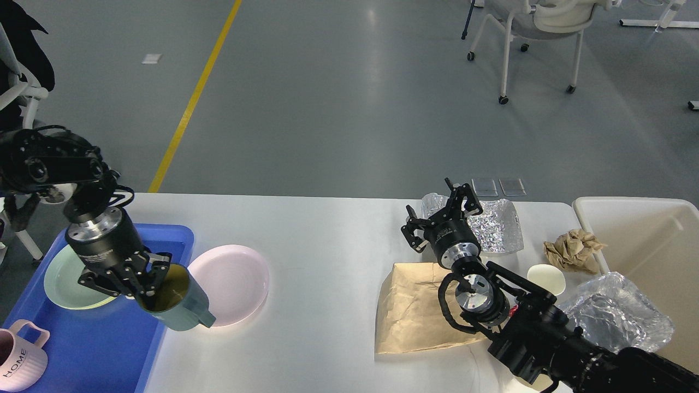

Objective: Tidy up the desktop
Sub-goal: 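Carry the mug onto the blue tray and release it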

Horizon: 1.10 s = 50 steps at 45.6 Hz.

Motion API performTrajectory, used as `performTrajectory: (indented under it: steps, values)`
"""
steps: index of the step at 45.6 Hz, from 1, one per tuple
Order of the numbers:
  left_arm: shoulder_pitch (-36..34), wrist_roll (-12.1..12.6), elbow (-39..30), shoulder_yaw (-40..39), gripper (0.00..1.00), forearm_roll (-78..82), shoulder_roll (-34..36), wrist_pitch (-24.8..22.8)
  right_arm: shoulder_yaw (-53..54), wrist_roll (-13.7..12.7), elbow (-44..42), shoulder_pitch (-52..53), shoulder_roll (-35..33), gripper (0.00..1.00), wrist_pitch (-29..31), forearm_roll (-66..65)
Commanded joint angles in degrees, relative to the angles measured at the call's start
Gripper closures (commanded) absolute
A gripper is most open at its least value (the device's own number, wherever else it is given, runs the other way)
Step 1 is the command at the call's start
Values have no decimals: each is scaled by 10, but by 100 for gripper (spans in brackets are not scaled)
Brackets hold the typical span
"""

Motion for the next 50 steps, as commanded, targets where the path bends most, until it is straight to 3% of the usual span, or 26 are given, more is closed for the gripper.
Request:
performTrajectory:
  steps: [1,6,13,26,36,42,50]
  values:
    - [21,1,26,11,100,1,73,0,0,0,0,0,0,0,0,0]
    - [57,1,68,11,100,6,132,0,0,0,0,0,0,0,0,1]
    - [120,1,113,-1,100,6,166,0,0,0,0,0,0,0,0,1]
    - [251,3,193,-101,100,7,158,0,0,0,0,0,0,0,0,0]
    - [278,7,211,-140,99,7,139,0,0,0,0,0,0,0,0,0]
    - [281,8,211,-140,91,7,132,0,0,0,0,0,0,0,0,0]
    - [281,7,211,-141,72,6,131,0,0,0,0,0,0,0,0,0]
